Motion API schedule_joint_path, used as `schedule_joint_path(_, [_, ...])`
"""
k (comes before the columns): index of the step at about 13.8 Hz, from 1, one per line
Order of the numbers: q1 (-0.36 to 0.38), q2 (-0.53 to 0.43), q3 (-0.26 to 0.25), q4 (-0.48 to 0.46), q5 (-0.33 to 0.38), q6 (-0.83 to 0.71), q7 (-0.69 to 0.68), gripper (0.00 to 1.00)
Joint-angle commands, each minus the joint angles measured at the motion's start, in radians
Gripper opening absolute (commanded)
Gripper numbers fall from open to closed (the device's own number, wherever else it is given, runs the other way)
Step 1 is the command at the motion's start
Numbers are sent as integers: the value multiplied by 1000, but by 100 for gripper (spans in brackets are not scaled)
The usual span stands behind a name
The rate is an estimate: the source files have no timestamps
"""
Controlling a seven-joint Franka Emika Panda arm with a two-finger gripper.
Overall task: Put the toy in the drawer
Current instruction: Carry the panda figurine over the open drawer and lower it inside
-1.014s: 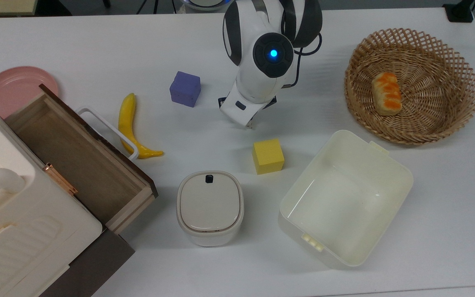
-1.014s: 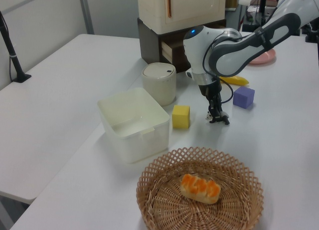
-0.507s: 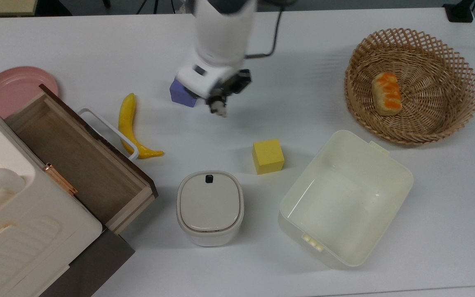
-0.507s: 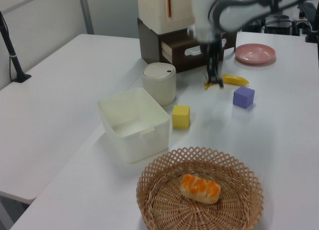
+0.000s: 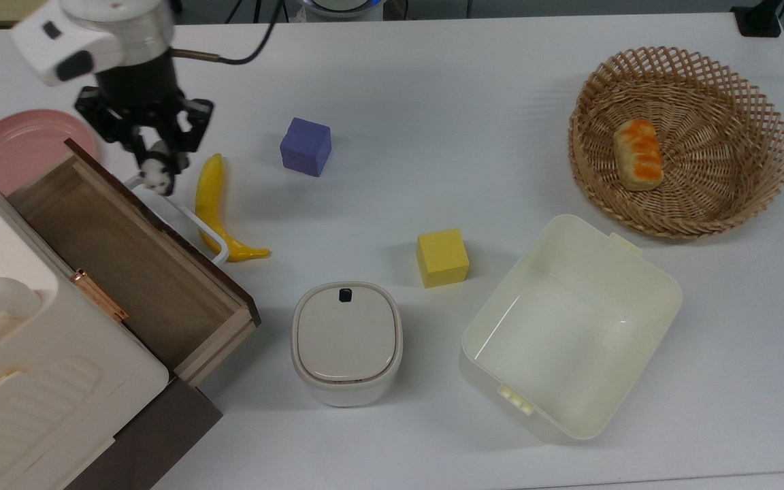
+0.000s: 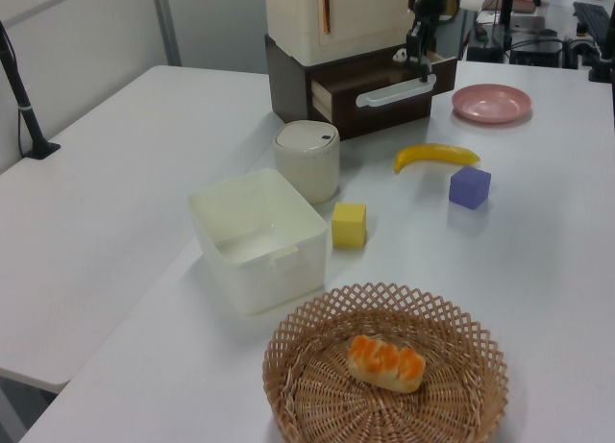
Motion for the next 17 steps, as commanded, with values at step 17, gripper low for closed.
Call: schedule_joint_path(17, [-57,162,1,7,-13,362,265,62])
